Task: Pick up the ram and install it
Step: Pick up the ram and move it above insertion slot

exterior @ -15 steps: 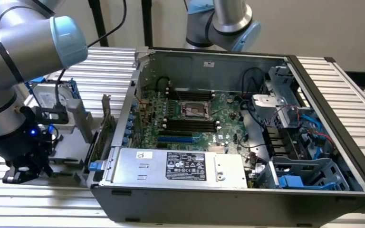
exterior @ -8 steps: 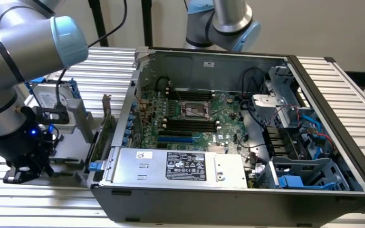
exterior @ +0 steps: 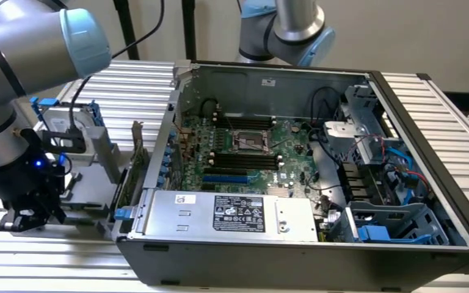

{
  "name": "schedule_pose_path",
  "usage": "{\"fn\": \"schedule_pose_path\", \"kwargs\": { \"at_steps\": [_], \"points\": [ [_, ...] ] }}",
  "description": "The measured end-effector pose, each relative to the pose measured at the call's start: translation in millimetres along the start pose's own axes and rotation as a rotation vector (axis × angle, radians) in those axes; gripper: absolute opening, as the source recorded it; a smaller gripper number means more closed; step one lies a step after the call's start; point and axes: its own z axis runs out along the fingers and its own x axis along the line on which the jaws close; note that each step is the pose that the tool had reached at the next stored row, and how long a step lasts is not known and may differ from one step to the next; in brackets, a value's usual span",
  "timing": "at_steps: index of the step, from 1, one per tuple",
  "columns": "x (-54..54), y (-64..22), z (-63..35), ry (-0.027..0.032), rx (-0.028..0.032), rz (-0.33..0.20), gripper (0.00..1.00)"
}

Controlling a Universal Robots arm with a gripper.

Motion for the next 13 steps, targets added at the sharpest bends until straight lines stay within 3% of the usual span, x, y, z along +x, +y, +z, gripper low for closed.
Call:
{"fn": "schedule_pose_path", "kwargs": {
  "at_steps": [13],
  "points": [
    [0.3,-2.1,-57.3,0.0001,0.0,0.0,0.13]
  ]
}}
